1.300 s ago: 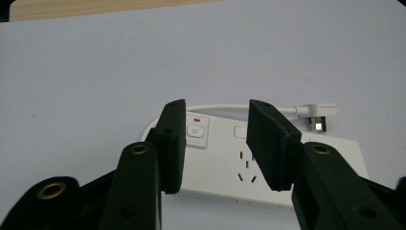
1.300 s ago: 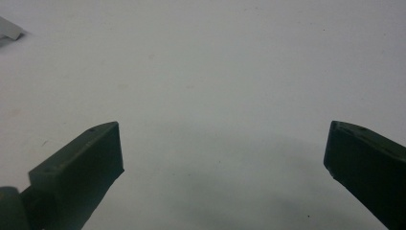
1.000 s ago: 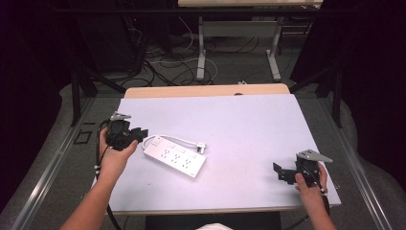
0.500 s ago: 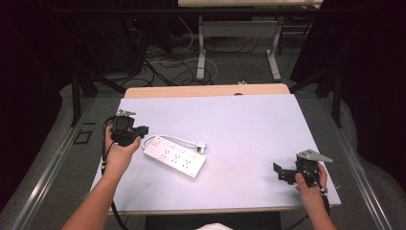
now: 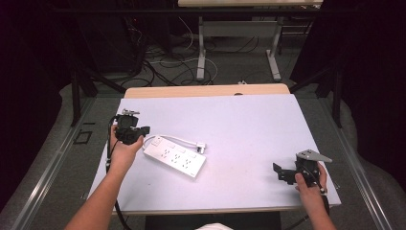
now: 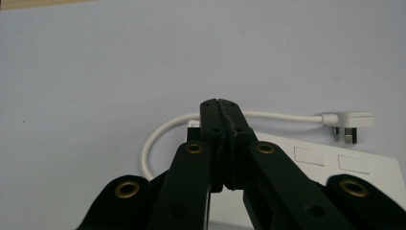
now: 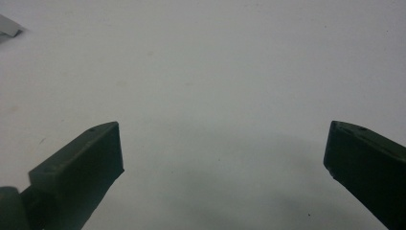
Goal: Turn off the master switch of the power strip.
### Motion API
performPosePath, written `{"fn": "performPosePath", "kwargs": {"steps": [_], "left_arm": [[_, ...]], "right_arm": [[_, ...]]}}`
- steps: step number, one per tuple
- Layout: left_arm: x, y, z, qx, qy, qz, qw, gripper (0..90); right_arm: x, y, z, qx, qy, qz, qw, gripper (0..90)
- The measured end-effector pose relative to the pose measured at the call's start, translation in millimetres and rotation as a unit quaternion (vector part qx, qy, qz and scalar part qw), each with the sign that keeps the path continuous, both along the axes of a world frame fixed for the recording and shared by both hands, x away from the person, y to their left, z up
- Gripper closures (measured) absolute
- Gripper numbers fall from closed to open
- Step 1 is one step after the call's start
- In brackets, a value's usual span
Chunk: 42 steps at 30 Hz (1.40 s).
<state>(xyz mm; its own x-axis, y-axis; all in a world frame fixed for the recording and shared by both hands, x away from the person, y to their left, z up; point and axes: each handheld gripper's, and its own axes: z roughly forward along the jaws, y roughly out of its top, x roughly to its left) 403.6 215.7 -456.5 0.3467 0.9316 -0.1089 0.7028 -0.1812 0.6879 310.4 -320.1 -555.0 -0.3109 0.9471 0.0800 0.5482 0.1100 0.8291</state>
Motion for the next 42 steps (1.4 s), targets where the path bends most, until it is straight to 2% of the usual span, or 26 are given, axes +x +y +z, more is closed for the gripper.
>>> {"fn": "performPosePath", "kwargs": {"steps": [14, 15, 17, 18, 23, 30, 31, 32, 33, 35, 36, 42], "left_arm": [[11.4, -6.8, -13.7, 0.001, 0.013, 0.005, 0.9999, 90.0], [12.1, -7.6, -14.4, 0.001, 0.019, 0.003, 0.9998, 90.0], [13.8, -8.7, -16.8, 0.006, 0.019, 0.002, 0.9998, 90.0], [14.6, -8.8, -17.3, 0.006, 0.026, -0.001, 0.9996, 90.0], [18.3, -10.7, -25.3, 0.005, 0.04, 0.006, 0.9992, 90.0], [22.2, -11.9, -36.9, 0.007, 0.05, 0.007, 0.9987, 90.0], [22.8, -11.5, -37.2, 0.01, 0.06, 0.003, 0.9982, 90.0], [23.6, -12.7, -39.2, 0.011, 0.056, 0.009, 0.9983, 90.0], [24.4, -12.3, -39.2, 0.013, 0.062, 0.006, 0.998, 90.0], [25.8, -13.9, -41.1, 0.012, 0.057, 0.009, 0.9983, 90.0], [26.3, -14.0, -40.9, 0.013, 0.064, 0.006, 0.9978, 90.0], [28.8, -17.9, -47.0, 0.016, 0.068, 0.008, 0.9975, 90.0]], "right_arm": [[0.5, 0.2, -0.7, 0.002, 0.002, 0.001, 1.0, 0.0], [0.5, 0.2, -0.7, 0.002, 0.002, 0.001, 1.0, 0.0], [0.5, 0.0, -0.6, 0.001, 0.001, 0.0, 1.0, 0.0], [0.4, -0.1, -0.6, 0.001, 0.002, 0.0, 1.0, 0.0], [0.6, -0.6, -0.7, 0.0, 0.0, 0.001, 1.0, 0.0], [0.8, -0.5, -0.9, 0.0, 0.002, 0.002, 1.0, 0.0], [0.8, -0.6, -1.0, 0.0, 0.001, 0.003, 1.0, 0.0], [0.7, -0.4, -0.9, 0.0, 0.002, 0.003, 1.0, 0.0], [0.6, -0.2, -0.8, 0.0, 0.002, 0.002, 1.0, 0.0], [0.7, -0.2, -0.8, 0.0, 0.002, 0.002, 1.0, 0.0], [0.8, -0.3, -0.9, 0.0, 0.003, 0.003, 1.0, 0.0], [0.8, -0.6, -1.0, 0.0, 0.003, 0.003, 1.0, 0.0]]}}
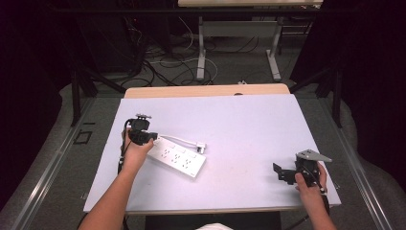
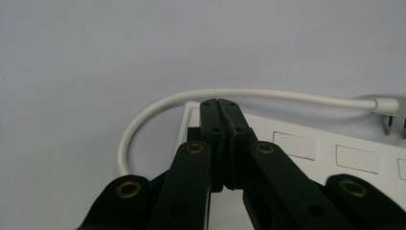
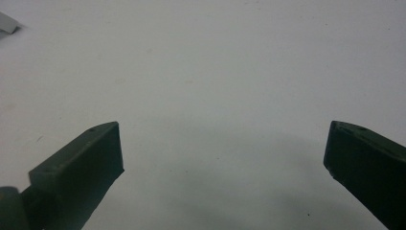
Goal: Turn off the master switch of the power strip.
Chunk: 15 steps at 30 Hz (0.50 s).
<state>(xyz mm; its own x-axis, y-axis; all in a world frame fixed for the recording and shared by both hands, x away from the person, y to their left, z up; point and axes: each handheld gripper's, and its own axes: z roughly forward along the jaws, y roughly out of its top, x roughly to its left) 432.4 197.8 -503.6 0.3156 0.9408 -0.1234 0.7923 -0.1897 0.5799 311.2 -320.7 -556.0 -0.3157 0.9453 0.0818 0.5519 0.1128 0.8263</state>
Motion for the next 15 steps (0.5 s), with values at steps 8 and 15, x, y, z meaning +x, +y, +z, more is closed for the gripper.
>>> {"fn": "performPosePath", "kwargs": {"steps": [8, 15], "left_arm": [[2.9, -0.8, -6.7, 0.001, 0.012, 0.005, 0.9999, 90.0], [4.6, -1.0, -10.0, 0.004, 0.014, 0.006, 0.9999, 90.0]], "right_arm": [[0.2, 0.1, -0.3, -0.002, 0.001, 0.001, 1.0, 0.0], [0.2, -0.2, -0.2, 0.0, 0.002, 0.0, 1.0, 0.0]]}}
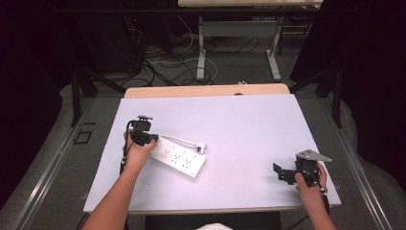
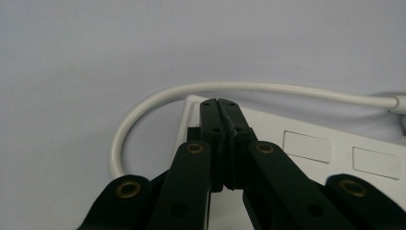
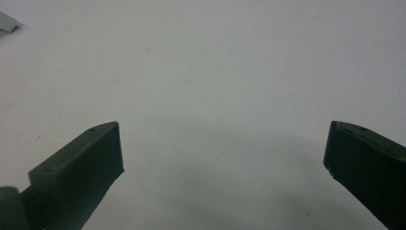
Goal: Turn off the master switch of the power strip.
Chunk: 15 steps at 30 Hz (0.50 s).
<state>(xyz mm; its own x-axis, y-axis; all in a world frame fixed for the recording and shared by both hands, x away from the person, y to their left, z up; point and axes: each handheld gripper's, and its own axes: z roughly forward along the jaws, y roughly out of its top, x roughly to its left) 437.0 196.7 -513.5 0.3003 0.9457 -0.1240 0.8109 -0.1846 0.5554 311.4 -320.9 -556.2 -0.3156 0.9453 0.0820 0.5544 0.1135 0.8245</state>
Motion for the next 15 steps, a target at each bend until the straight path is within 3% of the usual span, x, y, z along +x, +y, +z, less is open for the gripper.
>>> {"fn": "performPosePath", "kwargs": {"steps": [8, 15], "left_arm": [[0.4, 1.7, -3.1, -0.002, 0.01, -0.001, 0.9999, 90.0], [-0.4, 1.8, -6.5, -0.002, 0.0, 0.003, 1.0, 90.0]], "right_arm": [[0.1, 0.1, 0.0, -0.001, 0.0, 0.001, 1.0, 0.0], [0.1, 0.0, -0.2, -0.005, 0.0, 0.004, 1.0, 0.0]]}}
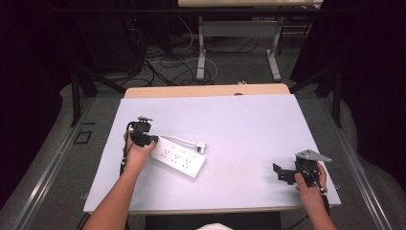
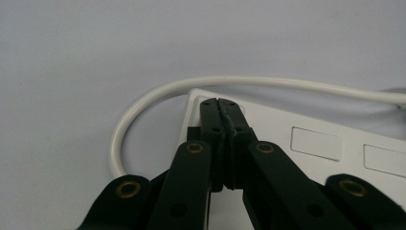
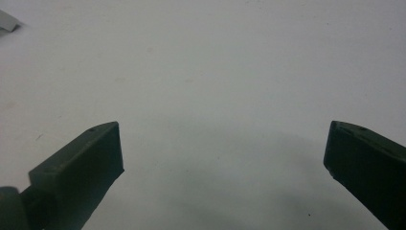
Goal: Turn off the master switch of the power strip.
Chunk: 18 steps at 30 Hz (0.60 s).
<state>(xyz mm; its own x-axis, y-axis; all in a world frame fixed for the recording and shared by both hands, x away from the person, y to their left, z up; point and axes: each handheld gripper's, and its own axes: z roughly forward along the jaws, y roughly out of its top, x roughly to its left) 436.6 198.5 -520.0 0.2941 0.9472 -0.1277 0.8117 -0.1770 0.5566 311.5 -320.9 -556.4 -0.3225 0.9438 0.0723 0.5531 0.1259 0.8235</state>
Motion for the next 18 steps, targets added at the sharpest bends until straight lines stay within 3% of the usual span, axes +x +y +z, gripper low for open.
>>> {"fn": "performPosePath", "kwargs": {"steps": [6, 14, 18], "left_arm": [[-1.1, -2.5, -0.6, 0.005, -0.004, 0.002, 1.0, 90.0], [-2.8, -7.0, -0.7, 0.034, -0.01, -0.011, 0.9993, 90.0], [-3.1, -5.5, -1.9, 0.017, -0.015, 0.001, 0.9997, 90.0]], "right_arm": [[0.1, 1.1, 0.0, 0.003, 0.001, -0.001, 1.0, 0.0], [0.3, 1.9, -0.1, 0.001, 0.001, 0.001, 1.0, 0.0], [-0.1, 1.9, 0.5, -0.001, 0.0, 0.0, 1.0, 0.0]]}}
